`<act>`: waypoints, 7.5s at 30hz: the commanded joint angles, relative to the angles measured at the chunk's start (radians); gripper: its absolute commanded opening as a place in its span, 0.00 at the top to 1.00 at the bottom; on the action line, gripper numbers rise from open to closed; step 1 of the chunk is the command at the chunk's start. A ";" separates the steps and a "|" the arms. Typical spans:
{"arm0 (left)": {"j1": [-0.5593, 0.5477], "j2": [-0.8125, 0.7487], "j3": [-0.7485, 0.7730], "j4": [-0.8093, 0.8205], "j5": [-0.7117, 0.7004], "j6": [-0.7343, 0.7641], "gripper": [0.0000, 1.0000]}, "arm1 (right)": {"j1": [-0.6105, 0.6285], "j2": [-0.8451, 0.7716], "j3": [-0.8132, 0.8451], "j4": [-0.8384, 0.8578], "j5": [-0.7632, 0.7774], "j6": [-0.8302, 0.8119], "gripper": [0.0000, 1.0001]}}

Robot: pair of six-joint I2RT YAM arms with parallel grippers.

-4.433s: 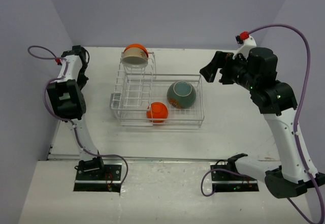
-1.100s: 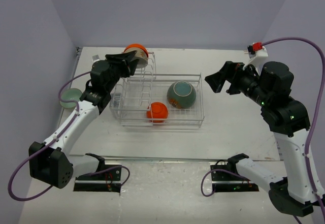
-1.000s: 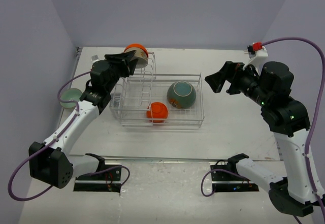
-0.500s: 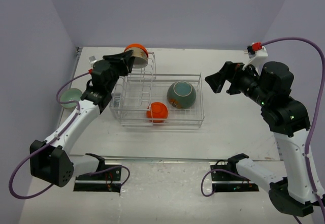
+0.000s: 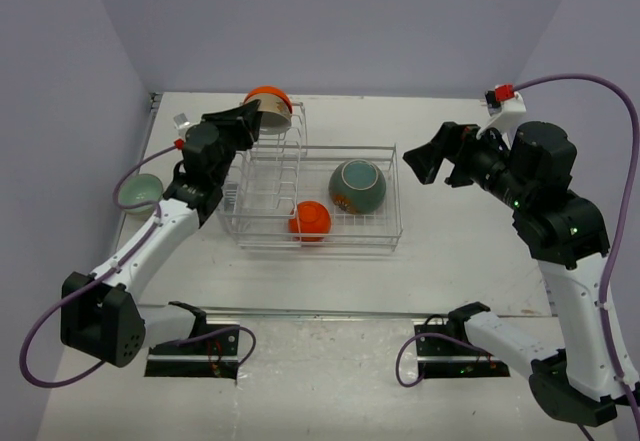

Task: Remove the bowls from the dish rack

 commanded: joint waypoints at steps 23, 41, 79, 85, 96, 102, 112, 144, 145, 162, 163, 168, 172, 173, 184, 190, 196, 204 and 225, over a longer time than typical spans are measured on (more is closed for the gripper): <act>-0.041 0.051 -0.061 0.251 -0.046 -0.007 1.00 | 0.005 0.001 -0.009 0.034 -0.001 -0.019 0.01; -0.046 0.021 -0.171 0.472 -0.054 0.019 1.00 | 0.005 0.006 -0.015 0.044 0.000 -0.022 0.01; -0.044 0.125 -0.340 0.880 -0.002 0.082 1.00 | 0.005 0.003 -0.041 0.068 0.005 -0.032 0.01; -0.044 0.134 -0.332 0.907 0.016 0.076 1.00 | 0.006 0.016 -0.030 0.074 0.002 -0.032 0.01; -0.053 0.047 -0.299 0.771 0.009 0.064 1.00 | 0.006 0.030 -0.009 0.068 0.012 -0.032 0.01; -0.059 -0.061 -0.288 0.641 0.006 0.070 1.00 | 0.006 0.053 0.025 0.053 0.011 -0.025 0.01; -0.055 -0.059 -0.236 0.668 0.090 0.102 1.00 | 0.006 0.093 0.064 0.045 0.012 -0.021 0.01; -0.066 -0.047 -0.277 0.886 0.063 0.138 1.00 | 0.022 0.099 0.033 0.067 0.020 -0.039 0.01; -0.066 -0.050 -0.272 0.889 0.066 0.151 1.00 | 0.023 0.098 0.033 0.067 0.022 -0.041 0.01; -0.060 -0.071 -0.194 0.858 0.075 0.174 1.00 | 0.035 0.081 0.031 0.056 0.020 -0.039 0.01; -0.059 -0.076 -0.190 0.860 0.075 0.174 1.00 | 0.037 0.081 0.034 0.054 0.020 -0.039 0.01; -0.059 -0.111 -0.160 0.802 0.075 0.182 1.00 | 0.037 0.081 0.050 0.048 0.020 -0.038 0.01; -0.059 -0.140 -0.144 0.760 0.075 0.188 1.00 | 0.038 0.082 0.064 0.044 0.017 -0.033 0.01; -0.061 -0.147 -0.139 0.741 0.072 0.193 1.00 | 0.038 0.084 0.068 0.042 0.015 -0.032 0.01; 0.130 -0.326 0.115 0.120 0.167 0.423 1.00 | 0.038 0.084 0.070 0.034 -0.003 -0.010 0.01; 0.336 -0.239 0.499 -0.470 0.198 0.673 1.00 | 0.038 0.079 0.047 0.041 -0.011 -0.005 0.01; 0.404 0.061 0.905 -0.968 0.022 0.959 1.00 | 0.038 0.076 0.050 0.030 -0.015 -0.007 0.01; 0.447 0.444 1.341 -1.353 -0.103 1.110 1.00 | 0.038 0.084 0.047 0.021 -0.008 -0.012 0.01; 0.579 0.666 1.056 -1.361 -0.195 1.161 1.00 | 0.038 0.184 0.122 -0.005 0.041 -0.018 0.01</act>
